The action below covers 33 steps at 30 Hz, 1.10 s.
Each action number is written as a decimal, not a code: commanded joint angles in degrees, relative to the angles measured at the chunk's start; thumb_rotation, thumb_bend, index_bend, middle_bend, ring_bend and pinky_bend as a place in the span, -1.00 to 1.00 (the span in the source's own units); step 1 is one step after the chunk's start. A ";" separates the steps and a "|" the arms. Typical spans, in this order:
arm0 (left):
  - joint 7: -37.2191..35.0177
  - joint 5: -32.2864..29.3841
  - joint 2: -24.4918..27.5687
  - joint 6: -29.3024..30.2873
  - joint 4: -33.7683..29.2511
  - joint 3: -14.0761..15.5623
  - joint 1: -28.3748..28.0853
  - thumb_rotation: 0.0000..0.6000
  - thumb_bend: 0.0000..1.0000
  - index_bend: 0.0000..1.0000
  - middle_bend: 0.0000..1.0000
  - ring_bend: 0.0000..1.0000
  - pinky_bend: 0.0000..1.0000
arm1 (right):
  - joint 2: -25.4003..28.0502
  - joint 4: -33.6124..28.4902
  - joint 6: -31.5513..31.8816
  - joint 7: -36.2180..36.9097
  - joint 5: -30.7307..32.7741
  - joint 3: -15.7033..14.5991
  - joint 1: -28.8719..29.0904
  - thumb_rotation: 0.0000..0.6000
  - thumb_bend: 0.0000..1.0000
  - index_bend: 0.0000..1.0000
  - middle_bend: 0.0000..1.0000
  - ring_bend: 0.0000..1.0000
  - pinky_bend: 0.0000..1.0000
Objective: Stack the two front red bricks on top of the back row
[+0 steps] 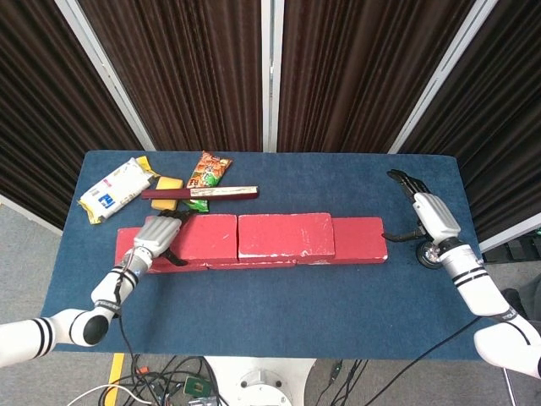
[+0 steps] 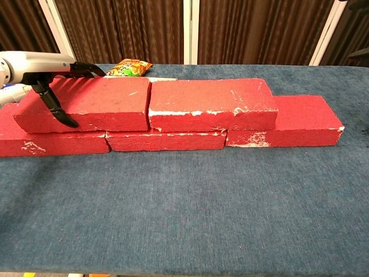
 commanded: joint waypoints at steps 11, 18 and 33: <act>4.50 -5.50 -0.45 2.66 -2.53 0.83 -0.61 1.00 -0.88 -1.00 -0.76 -0.66 -0.77 | -0.42 0.88 0.08 1.02 -0.32 -0.17 -0.06 1.00 -1.00 -1.00 -1.00 -1.00 -1.00; 5.48 -6.85 -0.95 3.68 -2.89 0.76 -0.79 1.00 -0.88 -1.00 -0.76 -0.66 -0.77 | -0.62 1.35 0.12 1.64 -0.51 -0.22 -0.05 1.00 -1.00 -1.00 -1.00 -1.00 -1.00; 6.37 -7.97 -1.08 3.90 -3.26 0.81 -1.15 1.00 -0.88 -1.00 -0.76 -0.66 -0.77 | -0.98 1.97 -0.24 2.34 -0.51 -0.48 -0.05 1.00 -1.00 -1.00 -1.00 -1.00 -1.00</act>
